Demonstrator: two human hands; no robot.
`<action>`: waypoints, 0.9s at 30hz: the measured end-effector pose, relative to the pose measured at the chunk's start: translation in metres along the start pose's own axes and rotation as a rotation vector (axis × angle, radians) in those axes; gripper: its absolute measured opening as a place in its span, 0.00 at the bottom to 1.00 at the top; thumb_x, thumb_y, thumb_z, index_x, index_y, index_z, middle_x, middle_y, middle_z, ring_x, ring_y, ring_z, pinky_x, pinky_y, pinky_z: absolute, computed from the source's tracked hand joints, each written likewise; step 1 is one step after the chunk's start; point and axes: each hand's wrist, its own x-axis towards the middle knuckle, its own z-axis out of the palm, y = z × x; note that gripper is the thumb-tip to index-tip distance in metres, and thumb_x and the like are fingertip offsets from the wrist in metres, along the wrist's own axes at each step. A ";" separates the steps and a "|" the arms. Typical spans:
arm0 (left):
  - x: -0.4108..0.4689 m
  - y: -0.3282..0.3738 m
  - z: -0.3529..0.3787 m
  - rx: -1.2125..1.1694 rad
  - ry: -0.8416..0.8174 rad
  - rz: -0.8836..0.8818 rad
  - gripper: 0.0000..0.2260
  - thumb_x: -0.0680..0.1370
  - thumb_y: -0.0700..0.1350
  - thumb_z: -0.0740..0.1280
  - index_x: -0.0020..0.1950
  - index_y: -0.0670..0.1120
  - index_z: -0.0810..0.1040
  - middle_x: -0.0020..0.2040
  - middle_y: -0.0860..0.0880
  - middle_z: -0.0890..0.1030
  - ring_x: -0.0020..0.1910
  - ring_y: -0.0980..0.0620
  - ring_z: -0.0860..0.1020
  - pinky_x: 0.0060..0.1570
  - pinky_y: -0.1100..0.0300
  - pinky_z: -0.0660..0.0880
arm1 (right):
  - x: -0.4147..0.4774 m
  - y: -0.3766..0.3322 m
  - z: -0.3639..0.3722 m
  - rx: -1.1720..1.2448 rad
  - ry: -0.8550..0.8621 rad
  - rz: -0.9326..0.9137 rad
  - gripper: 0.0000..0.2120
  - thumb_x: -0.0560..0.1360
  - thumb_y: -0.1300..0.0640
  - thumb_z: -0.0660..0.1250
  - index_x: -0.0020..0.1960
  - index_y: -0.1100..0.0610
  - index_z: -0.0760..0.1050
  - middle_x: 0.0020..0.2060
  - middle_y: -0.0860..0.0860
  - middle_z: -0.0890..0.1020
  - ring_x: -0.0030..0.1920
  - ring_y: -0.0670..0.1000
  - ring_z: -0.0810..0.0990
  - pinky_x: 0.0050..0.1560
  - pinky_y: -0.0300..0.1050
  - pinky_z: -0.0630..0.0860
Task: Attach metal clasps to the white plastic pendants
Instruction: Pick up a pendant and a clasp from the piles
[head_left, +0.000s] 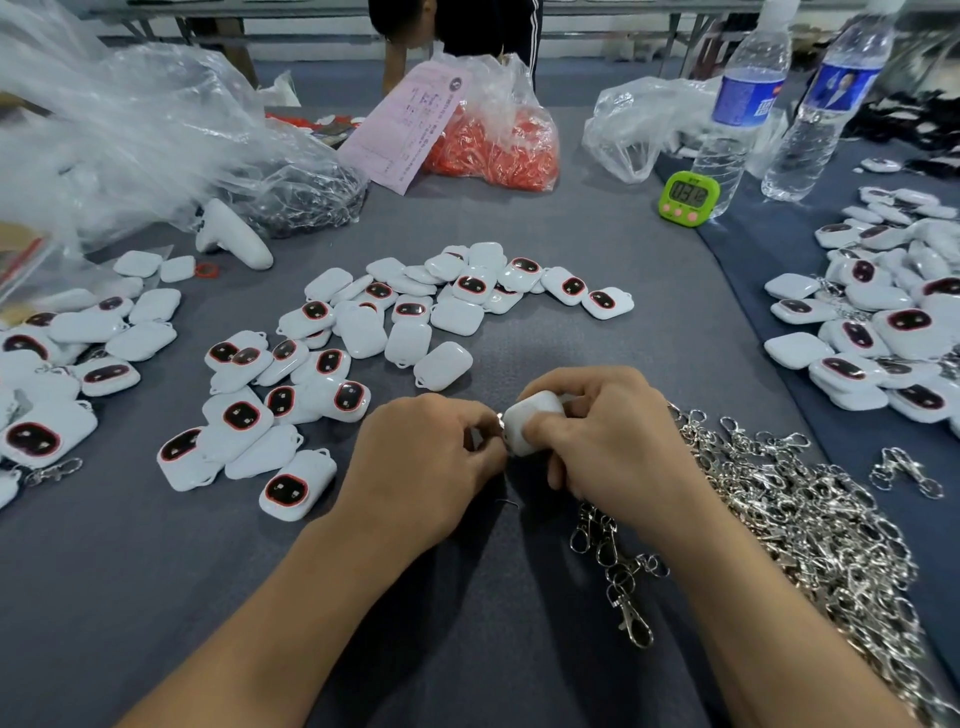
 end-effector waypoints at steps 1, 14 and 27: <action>0.000 0.000 0.001 -0.022 0.020 -0.020 0.04 0.71 0.55 0.75 0.44 0.58 0.84 0.32 0.56 0.81 0.34 0.55 0.78 0.38 0.56 0.75 | 0.001 0.001 0.001 0.047 -0.001 0.018 0.09 0.69 0.62 0.69 0.41 0.49 0.84 0.27 0.54 0.82 0.23 0.50 0.76 0.24 0.39 0.69; 0.006 0.001 -0.003 -0.612 0.072 -0.010 0.08 0.72 0.42 0.78 0.41 0.56 0.86 0.34 0.56 0.85 0.30 0.60 0.79 0.34 0.67 0.75 | 0.006 0.001 -0.010 0.701 -0.090 0.290 0.13 0.75 0.67 0.62 0.42 0.62 0.86 0.29 0.59 0.77 0.22 0.49 0.67 0.20 0.36 0.57; -0.001 -0.001 -0.010 -0.360 0.045 0.097 0.04 0.72 0.48 0.77 0.44 0.56 0.85 0.31 0.61 0.81 0.29 0.61 0.77 0.32 0.69 0.73 | 0.003 0.002 -0.003 0.675 -0.078 0.200 0.14 0.75 0.68 0.62 0.39 0.59 0.85 0.28 0.60 0.77 0.21 0.50 0.66 0.22 0.37 0.52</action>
